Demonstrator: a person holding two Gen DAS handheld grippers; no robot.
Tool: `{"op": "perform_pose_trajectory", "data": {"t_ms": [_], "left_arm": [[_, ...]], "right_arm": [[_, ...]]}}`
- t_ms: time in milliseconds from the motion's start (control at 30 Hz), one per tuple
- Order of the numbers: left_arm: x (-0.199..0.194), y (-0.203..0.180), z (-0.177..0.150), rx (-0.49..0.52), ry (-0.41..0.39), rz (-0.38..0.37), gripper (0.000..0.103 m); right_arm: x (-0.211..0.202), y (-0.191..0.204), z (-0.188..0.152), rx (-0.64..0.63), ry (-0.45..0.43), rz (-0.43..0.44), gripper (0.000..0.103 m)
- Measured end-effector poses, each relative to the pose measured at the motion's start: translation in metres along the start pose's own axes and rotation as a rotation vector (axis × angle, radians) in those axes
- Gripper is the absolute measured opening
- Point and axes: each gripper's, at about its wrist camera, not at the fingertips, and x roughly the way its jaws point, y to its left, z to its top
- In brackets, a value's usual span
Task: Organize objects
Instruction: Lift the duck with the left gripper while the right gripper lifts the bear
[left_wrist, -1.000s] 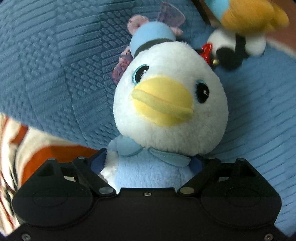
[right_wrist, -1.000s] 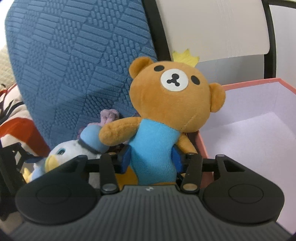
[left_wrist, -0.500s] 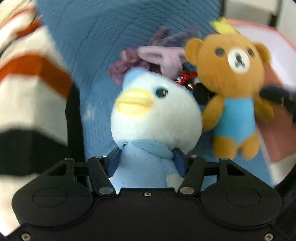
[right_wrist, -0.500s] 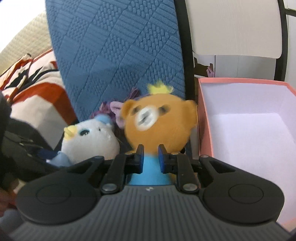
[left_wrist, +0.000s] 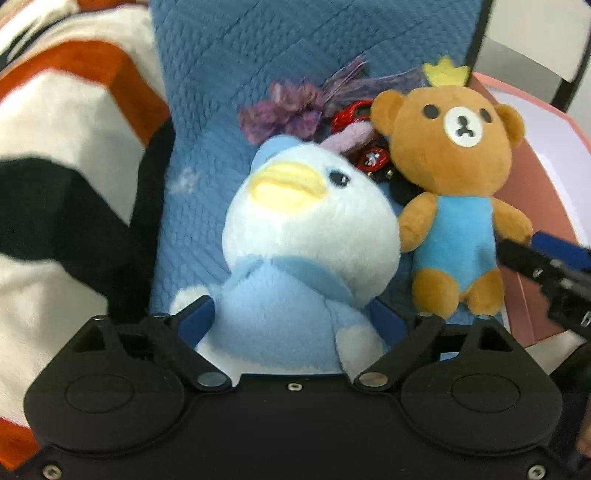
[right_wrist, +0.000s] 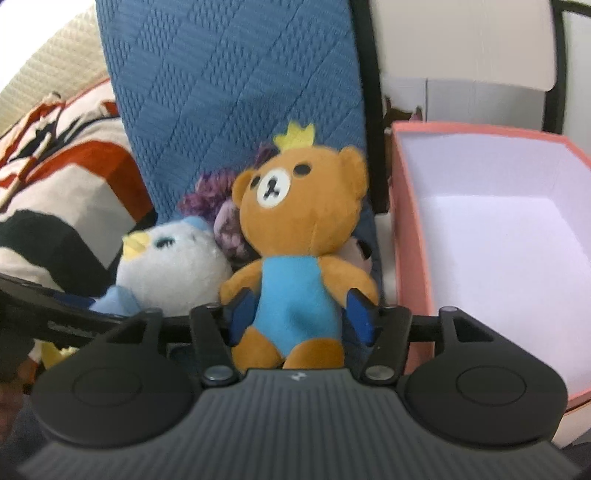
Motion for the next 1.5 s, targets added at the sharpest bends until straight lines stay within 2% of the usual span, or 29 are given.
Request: {"op": "perform_pose_trajectory", "data": {"t_ms": [67, 200, 300, 467, 700, 800, 867, 900, 1000, 1200, 1500], "left_arm": [[0.005, 0.001, -0.001, 0.004, 0.002, 0.004, 0.094], [0.009, -0.001, -0.005, 0.045, -0.004, 0.010, 0.099], [0.014, -0.002, -0.009, 0.068, -0.009, 0.028, 0.099], [0.018, 0.004, -0.013, 0.038, -0.030, 0.036, 0.097], [0.022, 0.011, -0.017, -0.002, -0.056, 0.074, 0.085], [0.019, 0.016, -0.019, -0.025, -0.066, 0.059, 0.081], [0.017, 0.018, -0.019, -0.042, -0.066, 0.050, 0.078], [0.014, 0.020, -0.020, -0.051, -0.068, 0.044, 0.077], [0.008, 0.027, -0.024, -0.109, -0.058, 0.004, 0.076], [-0.007, 0.027, -0.037, -0.188, -0.032, -0.041, 0.076], [-0.019, 0.007, -0.051, -0.172, 0.007, -0.027, 0.080]], "right_arm": [[0.007, 0.005, 0.000, -0.032, 0.016, -0.024, 0.063], [0.016, 0.013, 0.000, -0.042, 0.024, -0.073, 0.080], [0.019, 0.018, 0.002, -0.039, 0.020, -0.077, 0.078], [0.016, 0.023, -0.005, -0.032, 0.012, -0.102, 0.077], [0.046, 0.018, -0.009, -0.012, 0.055, -0.147, 0.078], [0.058, 0.018, -0.005, -0.020, 0.061, -0.156, 0.078], [0.066, 0.019, -0.004, -0.048, 0.079, -0.177, 0.074], [0.066, 0.019, -0.002, -0.052, 0.079, -0.166, 0.064], [0.052, 0.024, -0.001, -0.096, 0.064, -0.164, 0.056], [0.009, 0.023, -0.010, -0.134, 0.064, -0.092, 0.054], [-0.027, 0.007, -0.039, -0.113, 0.104, -0.022, 0.057]]}}
